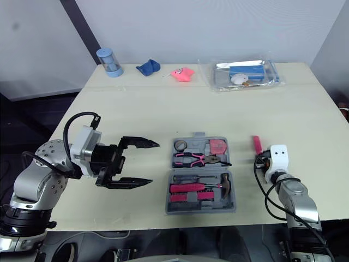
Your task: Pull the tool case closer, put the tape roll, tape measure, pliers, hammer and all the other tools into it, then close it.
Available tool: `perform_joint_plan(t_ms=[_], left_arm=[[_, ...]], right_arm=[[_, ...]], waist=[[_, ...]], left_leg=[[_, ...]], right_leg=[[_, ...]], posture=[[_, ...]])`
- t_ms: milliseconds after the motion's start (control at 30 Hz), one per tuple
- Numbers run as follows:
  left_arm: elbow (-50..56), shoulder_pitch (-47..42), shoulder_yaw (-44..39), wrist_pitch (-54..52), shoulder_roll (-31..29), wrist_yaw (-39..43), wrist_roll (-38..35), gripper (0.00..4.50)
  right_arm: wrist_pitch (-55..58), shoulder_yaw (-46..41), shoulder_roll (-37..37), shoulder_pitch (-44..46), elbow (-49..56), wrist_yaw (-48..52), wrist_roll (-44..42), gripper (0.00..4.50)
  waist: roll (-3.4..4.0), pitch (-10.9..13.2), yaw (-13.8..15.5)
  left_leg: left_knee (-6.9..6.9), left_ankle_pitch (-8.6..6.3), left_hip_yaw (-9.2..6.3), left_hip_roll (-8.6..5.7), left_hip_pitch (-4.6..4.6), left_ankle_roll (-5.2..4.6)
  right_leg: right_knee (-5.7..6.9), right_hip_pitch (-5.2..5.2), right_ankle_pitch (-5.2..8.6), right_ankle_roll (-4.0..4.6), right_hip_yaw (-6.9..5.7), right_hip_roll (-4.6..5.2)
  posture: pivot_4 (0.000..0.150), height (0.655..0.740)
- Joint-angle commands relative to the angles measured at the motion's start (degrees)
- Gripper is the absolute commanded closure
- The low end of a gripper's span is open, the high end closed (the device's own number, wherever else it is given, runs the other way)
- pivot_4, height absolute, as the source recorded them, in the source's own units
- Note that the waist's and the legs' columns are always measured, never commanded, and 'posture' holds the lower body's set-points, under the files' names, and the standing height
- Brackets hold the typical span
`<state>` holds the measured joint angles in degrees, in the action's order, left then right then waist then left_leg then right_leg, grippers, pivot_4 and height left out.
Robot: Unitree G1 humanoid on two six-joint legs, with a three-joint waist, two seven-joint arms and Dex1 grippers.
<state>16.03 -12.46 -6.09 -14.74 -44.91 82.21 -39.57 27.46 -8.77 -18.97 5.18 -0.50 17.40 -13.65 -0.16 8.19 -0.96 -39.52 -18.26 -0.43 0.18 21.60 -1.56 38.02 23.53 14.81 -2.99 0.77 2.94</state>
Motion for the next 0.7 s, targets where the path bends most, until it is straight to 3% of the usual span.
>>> perform_joint_plan(t_ms=[33, 400, 700], left_arm=[[1.7, -0.3, -1.0, 0.0, -0.3, -0.2, -1.2, 0.0], [0.3, 0.1, -1.5, 0.5, -0.2, 0.2, -1.0, 0.0], [-0.5, 0.6, -2.2, 0.7, -1.0, 1.5, -1.1, 0.0]], right_arm=[[-1.9, 0.5, -0.7, 0.1, 0.8, 1.3, 0.6, 4.11], [-1.8, 0.5, -4.6, -1.5, 3.7, 4.9, 1.4, 4.11], [0.0, 1.3, -12.7, -6.6, 12.4, 16.6, -1.8, 4.11]], waist=[[0.0, 0.0, 0.0], [0.0, 0.0, 0.2], [0.02, 0.0, 0.2]], left_leg=[[0.0, 0.0, 0.0, 0.0, 0.0, 0.0], [0.0, 0.0, 0.0, 0.0, 0.01, -0.01], [0.0, -0.12, -0.01, 0.0, 0.02, -0.22]], right_leg=[[0.0, 0.0, 0.0, 0.0, 0.0, 0.0], [-0.02, 0.0, 0.0, 0.0, 0.0, 0.01], [-0.02, 0.0, 0.0, 0.0, -0.01, 0.0]], posture=[[0.15, 0.74], [0.15, 0.74], [0.15, 0.74]])
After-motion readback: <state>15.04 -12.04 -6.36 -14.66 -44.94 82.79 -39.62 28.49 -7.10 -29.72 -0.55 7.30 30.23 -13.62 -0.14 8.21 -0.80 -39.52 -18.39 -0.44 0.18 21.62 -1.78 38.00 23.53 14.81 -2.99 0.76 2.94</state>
